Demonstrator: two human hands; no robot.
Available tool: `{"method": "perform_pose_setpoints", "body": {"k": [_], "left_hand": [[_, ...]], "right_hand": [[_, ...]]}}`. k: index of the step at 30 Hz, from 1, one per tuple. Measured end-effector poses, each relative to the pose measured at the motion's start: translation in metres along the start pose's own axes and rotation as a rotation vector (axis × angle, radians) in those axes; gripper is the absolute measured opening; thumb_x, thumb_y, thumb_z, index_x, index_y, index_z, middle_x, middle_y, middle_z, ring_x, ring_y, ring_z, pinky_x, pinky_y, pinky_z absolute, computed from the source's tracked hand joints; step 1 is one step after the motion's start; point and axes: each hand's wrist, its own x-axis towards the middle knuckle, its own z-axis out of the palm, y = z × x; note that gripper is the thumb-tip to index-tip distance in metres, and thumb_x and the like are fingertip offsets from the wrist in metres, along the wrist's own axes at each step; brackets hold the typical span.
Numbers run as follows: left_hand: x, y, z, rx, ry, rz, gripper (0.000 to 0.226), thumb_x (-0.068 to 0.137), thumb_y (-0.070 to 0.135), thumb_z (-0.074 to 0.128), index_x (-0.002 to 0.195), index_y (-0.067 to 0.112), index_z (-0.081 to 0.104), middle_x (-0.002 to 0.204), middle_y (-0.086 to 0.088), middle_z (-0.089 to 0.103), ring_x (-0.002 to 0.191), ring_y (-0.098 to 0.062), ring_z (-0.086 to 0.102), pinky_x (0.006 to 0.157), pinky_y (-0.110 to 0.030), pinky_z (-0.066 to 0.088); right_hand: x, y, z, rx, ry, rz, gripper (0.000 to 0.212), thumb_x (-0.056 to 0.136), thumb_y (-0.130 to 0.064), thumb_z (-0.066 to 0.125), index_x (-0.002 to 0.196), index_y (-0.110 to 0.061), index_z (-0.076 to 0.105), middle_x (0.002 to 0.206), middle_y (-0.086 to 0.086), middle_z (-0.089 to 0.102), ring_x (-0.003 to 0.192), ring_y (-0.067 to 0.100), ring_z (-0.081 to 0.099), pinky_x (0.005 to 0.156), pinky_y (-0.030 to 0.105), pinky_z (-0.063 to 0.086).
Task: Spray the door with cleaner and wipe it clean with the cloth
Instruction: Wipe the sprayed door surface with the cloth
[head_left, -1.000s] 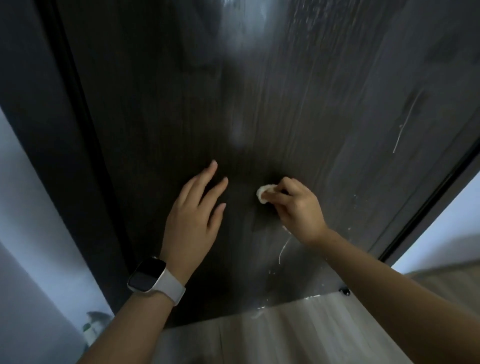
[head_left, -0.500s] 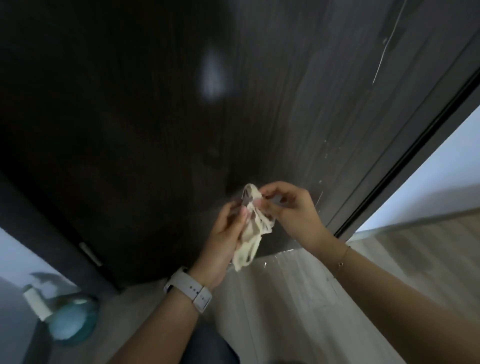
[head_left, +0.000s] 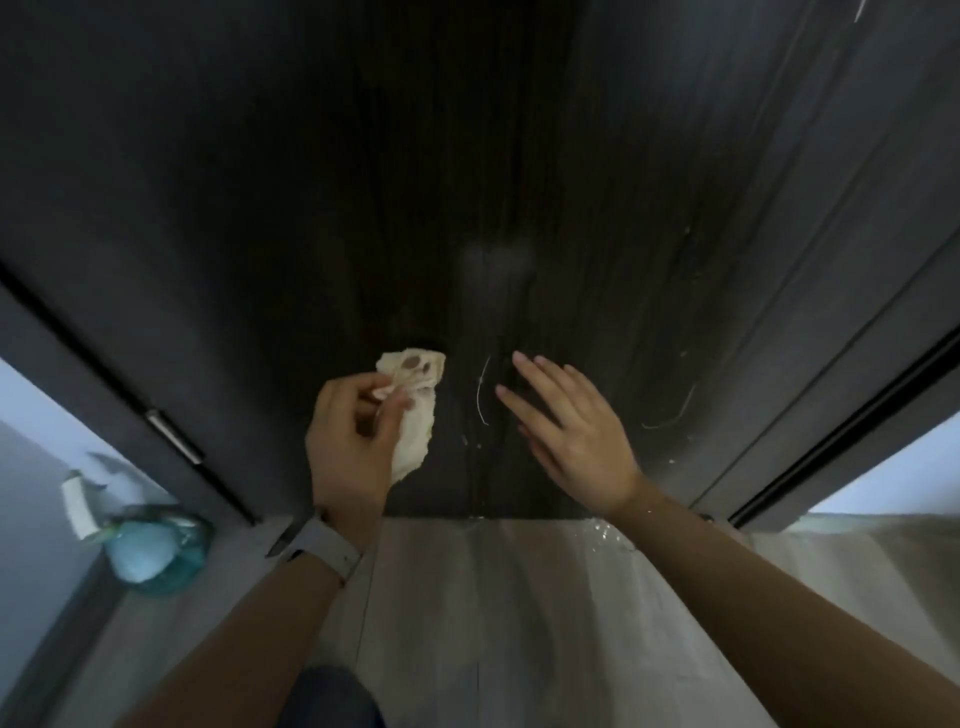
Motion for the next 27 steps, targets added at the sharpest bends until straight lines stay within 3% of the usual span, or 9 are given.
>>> {"method": "perform_pose_setpoints", "body": {"k": [4,8,10,13,16,18,20,23,27], "left_hand": [[0.011,0.003,0.033,0.025,0.100,0.193,0.034,0.089,0.016,0.070,0.120,0.010,0.058,0.109,-0.004,0.060,0.089,-0.003,0.054,0.078,-0.007,0.042],[0.009,-0.008,0.062,0.182,0.161,0.446,0.026,0.090,0.018,0.063,0.111,0.003,0.066,0.102,-0.014,0.062,0.094,-0.016,0.056,0.081,-0.021,0.045],[0.005,-0.028,0.071,0.281,0.163,0.545,0.025,0.089,0.021,0.065,0.110,0.008,0.066,0.102,-0.013,0.059,0.091,-0.020,0.052,0.078,-0.023,0.041],[-0.013,-0.067,0.082,0.394,0.024,0.618,0.026,0.092,0.027,0.063,0.117,0.020,0.061,0.109,-0.006,0.050,0.091,-0.019,0.047,0.074,-0.030,0.044],[-0.033,-0.100,0.088,0.432,-0.166,0.640,0.027,0.090,0.025,0.057,0.117,0.023,0.063,0.111,0.000,0.048,0.093,-0.018,0.047,0.069,-0.038,0.051],[-0.036,-0.104,0.090,0.366,-0.189,0.603,0.028,0.090,0.023,0.055,0.114,0.021,0.068,0.109,0.003,0.047,0.094,-0.016,0.047,0.072,-0.034,0.050],[-0.036,-0.096,0.093,0.275,-0.142,0.556,0.026,0.089,0.021,0.055,0.107,0.015,0.073,0.108,0.005,0.048,0.094,-0.015,0.050,0.076,-0.026,0.047],[-0.030,-0.067,0.098,0.144,-0.038,0.500,0.023,0.089,0.017,0.057,0.102,0.010,0.074,0.109,0.004,0.050,0.093,-0.019,0.056,0.080,-0.029,0.049],[0.003,-0.004,0.087,0.062,0.159,0.596,0.019,0.086,0.009,0.063,0.102,0.008,0.074,0.107,-0.002,0.054,0.093,-0.021,0.054,0.082,-0.022,0.047]], "right_hand": [[0.008,0.007,0.037,0.013,0.149,0.076,0.057,0.093,-0.017,0.063,0.145,-0.011,0.040,0.154,0.010,0.028,0.141,0.024,0.032,0.118,0.039,0.026],[0.006,0.017,0.056,-0.073,0.209,0.014,0.060,0.095,-0.022,0.060,0.147,-0.008,0.031,0.153,0.009,0.027,0.142,0.023,0.028,0.120,0.037,0.021],[0.003,0.022,0.056,-0.088,0.219,-0.011,0.058,0.097,-0.022,0.058,0.147,-0.008,0.033,0.154,0.008,0.027,0.143,0.022,0.027,0.120,0.037,0.021],[-0.003,0.014,0.058,-0.014,0.224,0.081,0.058,0.095,-0.017,0.061,0.147,-0.009,0.035,0.157,0.006,0.024,0.147,0.018,0.019,0.122,0.038,0.016],[-0.005,0.004,0.061,0.041,0.210,0.142,0.062,0.092,-0.010,0.064,0.147,-0.010,0.036,0.158,0.006,0.021,0.148,0.019,0.015,0.122,0.039,0.014],[-0.006,0.005,0.061,0.042,0.213,0.134,0.063,0.091,-0.008,0.065,0.147,-0.010,0.036,0.158,0.006,0.021,0.149,0.020,0.014,0.122,0.039,0.015],[-0.009,0.004,0.061,0.051,0.236,0.168,0.064,0.091,-0.009,0.066,0.147,-0.010,0.034,0.158,0.008,0.021,0.149,0.019,0.011,0.122,0.039,0.013],[-0.019,-0.002,0.063,0.075,0.295,0.240,0.063,0.092,-0.014,0.065,0.146,-0.011,0.032,0.156,0.010,0.020,0.150,0.017,0.005,0.122,0.040,0.010],[-0.037,-0.006,0.074,0.092,0.283,0.277,0.064,0.092,-0.017,0.065,0.146,-0.013,0.031,0.156,0.010,0.020,0.150,0.018,0.008,0.122,0.040,0.012]]}}
